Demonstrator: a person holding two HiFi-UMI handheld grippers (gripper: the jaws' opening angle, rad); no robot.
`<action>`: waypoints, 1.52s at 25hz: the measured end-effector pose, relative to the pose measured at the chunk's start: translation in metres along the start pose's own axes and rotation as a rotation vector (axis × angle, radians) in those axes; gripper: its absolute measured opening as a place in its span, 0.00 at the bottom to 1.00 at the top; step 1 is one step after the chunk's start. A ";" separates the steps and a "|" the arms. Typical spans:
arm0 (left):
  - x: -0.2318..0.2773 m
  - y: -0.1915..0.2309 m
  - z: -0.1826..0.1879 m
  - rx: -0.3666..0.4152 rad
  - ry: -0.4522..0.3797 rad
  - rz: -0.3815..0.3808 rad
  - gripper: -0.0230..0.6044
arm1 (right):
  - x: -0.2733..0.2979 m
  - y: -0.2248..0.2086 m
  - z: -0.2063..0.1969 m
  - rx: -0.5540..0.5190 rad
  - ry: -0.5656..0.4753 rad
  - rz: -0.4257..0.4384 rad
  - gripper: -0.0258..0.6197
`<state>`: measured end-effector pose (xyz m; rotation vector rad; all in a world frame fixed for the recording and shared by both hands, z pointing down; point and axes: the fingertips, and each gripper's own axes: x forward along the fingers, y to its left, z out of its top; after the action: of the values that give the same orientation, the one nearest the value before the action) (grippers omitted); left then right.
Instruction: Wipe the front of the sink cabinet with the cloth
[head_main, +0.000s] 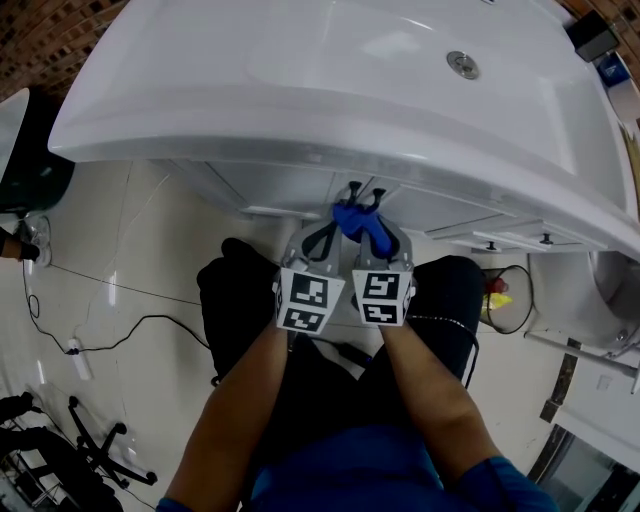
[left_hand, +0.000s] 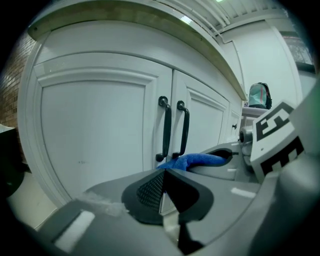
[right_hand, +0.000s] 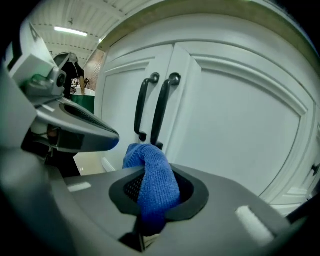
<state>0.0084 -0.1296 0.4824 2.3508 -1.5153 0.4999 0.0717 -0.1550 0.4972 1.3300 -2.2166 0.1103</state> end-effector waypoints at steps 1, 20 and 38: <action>0.000 0.002 0.000 0.001 0.002 0.002 0.05 | 0.003 0.000 -0.003 0.007 0.011 0.000 0.13; 0.025 0.005 -0.034 -0.002 0.153 0.014 0.05 | 0.066 0.023 -0.117 0.091 0.386 0.042 0.13; 0.013 -0.006 -0.024 0.026 0.104 -0.050 0.05 | -0.001 -0.021 -0.055 0.123 0.192 -0.018 0.13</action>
<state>0.0159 -0.1275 0.5094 2.3371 -1.4086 0.6228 0.1120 -0.1462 0.5395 1.3443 -2.0637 0.3581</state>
